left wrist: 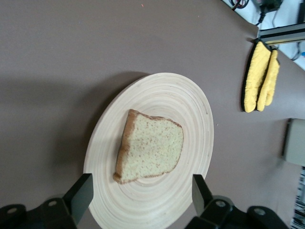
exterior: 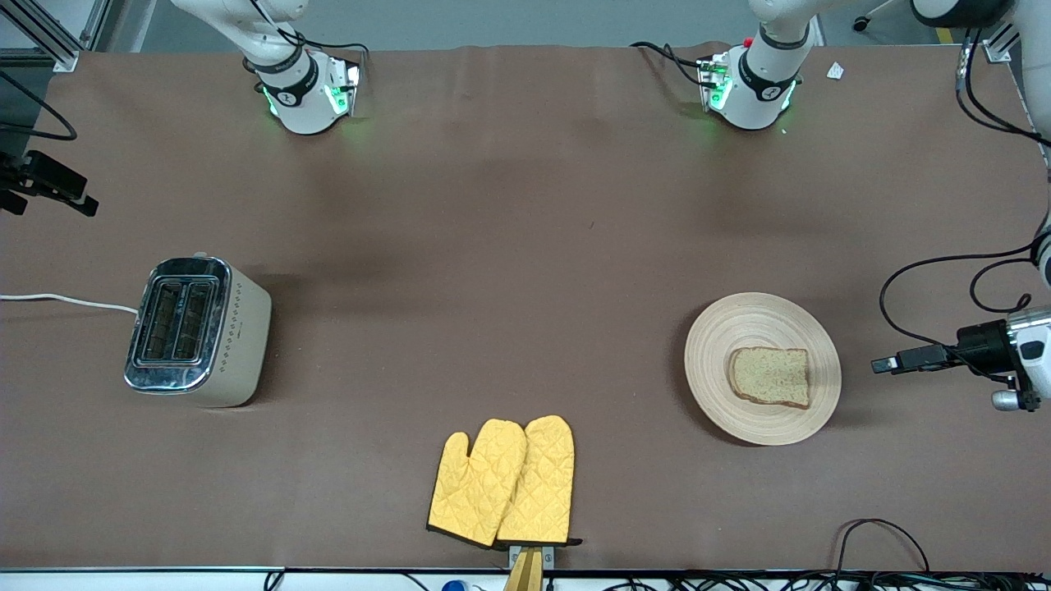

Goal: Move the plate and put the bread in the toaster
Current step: 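Reach the left gripper toward the wooden plate rim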

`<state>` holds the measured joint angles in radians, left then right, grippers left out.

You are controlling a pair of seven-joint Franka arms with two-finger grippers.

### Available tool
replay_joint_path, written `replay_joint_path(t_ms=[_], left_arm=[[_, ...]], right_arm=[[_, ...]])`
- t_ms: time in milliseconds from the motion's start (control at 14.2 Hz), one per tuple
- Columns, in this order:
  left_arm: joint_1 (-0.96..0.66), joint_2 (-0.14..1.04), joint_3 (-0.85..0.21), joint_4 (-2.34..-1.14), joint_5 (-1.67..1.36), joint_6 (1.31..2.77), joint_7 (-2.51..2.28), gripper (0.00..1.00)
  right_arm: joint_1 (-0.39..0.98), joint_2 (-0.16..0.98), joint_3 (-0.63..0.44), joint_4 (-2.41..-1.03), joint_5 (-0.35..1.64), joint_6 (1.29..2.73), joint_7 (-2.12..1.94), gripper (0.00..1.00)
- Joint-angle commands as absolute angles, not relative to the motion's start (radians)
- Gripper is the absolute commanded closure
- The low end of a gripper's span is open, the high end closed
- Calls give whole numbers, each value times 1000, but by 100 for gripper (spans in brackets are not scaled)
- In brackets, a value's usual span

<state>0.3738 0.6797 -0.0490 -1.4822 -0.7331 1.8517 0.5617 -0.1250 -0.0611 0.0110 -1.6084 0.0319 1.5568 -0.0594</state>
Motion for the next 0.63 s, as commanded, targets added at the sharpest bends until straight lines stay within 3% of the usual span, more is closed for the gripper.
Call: replay_joint_path(t_ms=[0, 281, 562], left_arm=[[411, 776, -57, -1445, -810, 1847, 699, 17], [429, 831, -61, -1447, -825, 1841, 824, 34], [423, 870, -63, -1447, -864, 1841, 824, 36]], right_arm=[[-133, -77, 15, -1621, 40, 1557, -60, 0], [-133, -77, 15, -1621, 40, 1557, -60, 0], [-133, -77, 15, -1621, 40, 1555, -60, 0]])
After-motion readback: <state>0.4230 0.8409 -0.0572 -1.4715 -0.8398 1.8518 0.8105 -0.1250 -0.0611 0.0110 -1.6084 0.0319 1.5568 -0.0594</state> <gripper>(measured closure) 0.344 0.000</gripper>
